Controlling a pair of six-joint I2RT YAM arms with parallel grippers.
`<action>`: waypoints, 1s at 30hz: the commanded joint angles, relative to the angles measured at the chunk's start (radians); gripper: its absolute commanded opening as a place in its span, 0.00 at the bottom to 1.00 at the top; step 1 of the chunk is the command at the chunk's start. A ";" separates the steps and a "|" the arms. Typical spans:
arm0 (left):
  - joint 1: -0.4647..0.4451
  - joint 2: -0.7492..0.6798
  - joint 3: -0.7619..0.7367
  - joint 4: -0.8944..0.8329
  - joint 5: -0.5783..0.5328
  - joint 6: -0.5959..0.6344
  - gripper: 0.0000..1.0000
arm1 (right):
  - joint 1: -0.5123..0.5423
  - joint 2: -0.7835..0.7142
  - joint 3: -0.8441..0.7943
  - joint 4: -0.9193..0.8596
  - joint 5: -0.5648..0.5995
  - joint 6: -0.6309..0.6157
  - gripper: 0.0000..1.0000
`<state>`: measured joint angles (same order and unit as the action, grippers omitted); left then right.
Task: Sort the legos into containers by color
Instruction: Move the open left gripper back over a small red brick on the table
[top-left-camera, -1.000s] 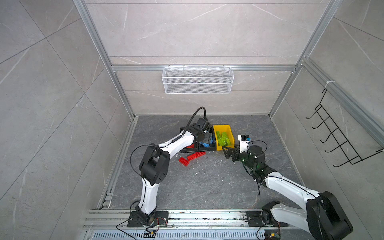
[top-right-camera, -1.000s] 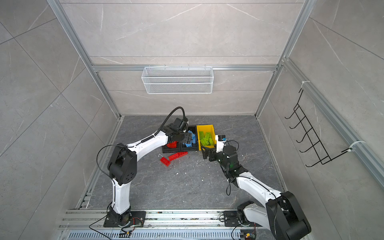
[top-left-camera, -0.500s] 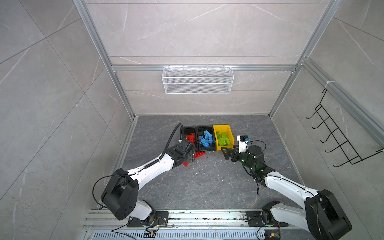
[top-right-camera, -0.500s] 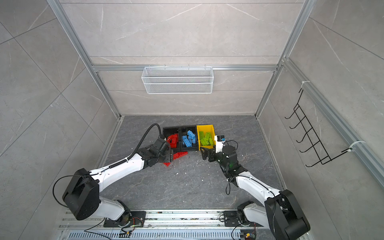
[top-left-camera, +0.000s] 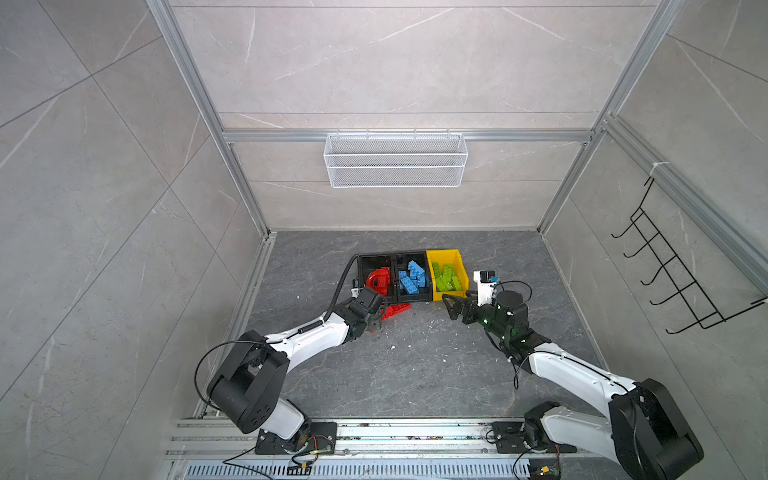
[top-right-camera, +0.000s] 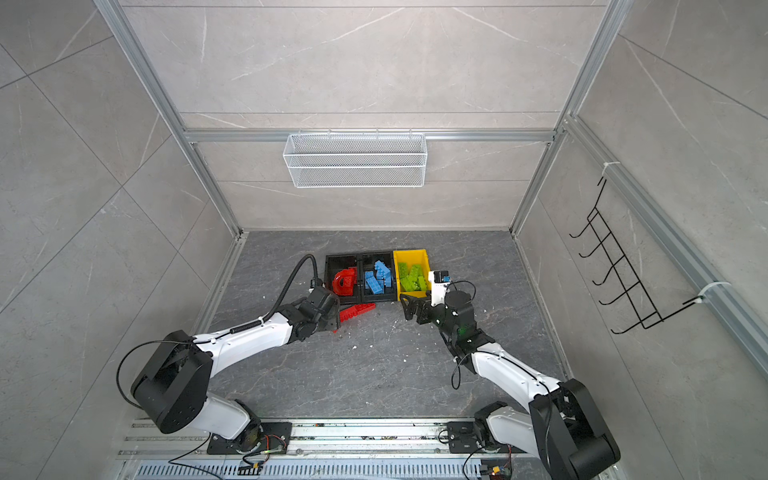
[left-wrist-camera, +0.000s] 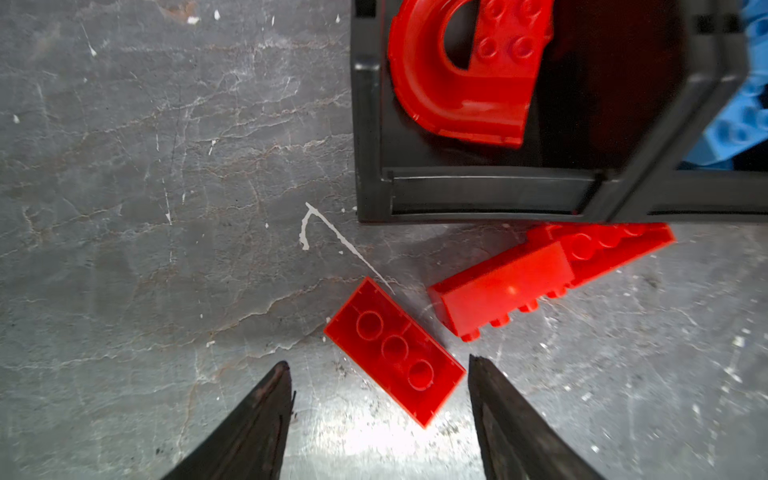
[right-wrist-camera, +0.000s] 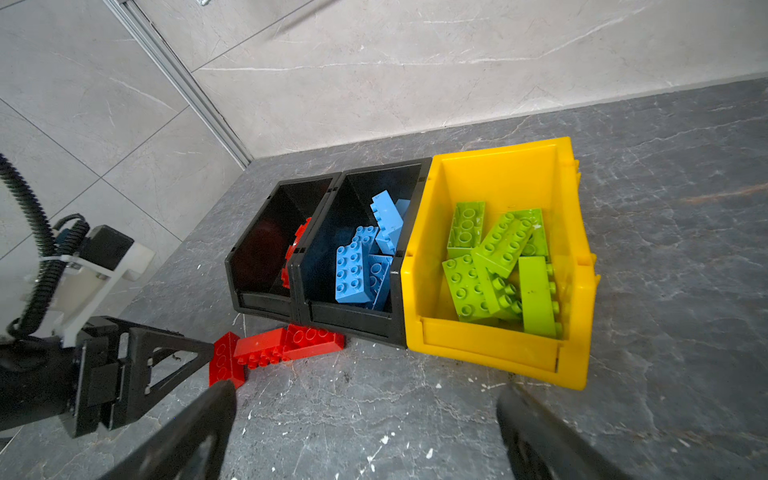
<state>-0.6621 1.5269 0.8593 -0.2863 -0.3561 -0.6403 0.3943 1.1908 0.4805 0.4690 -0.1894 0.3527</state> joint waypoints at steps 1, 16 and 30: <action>0.009 0.036 -0.001 0.039 0.008 -0.013 0.69 | 0.000 0.010 0.021 0.005 -0.013 0.019 1.00; 0.028 0.077 -0.033 0.007 -0.009 -0.045 0.67 | 0.001 0.013 0.029 -0.005 -0.027 0.017 1.00; 0.073 -0.156 -0.061 -0.125 0.005 0.064 0.69 | 0.001 0.024 0.034 -0.008 -0.031 0.018 1.00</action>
<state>-0.5877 1.4086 0.7555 -0.3920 -0.3698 -0.6487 0.3943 1.2064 0.4843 0.4683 -0.2073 0.3641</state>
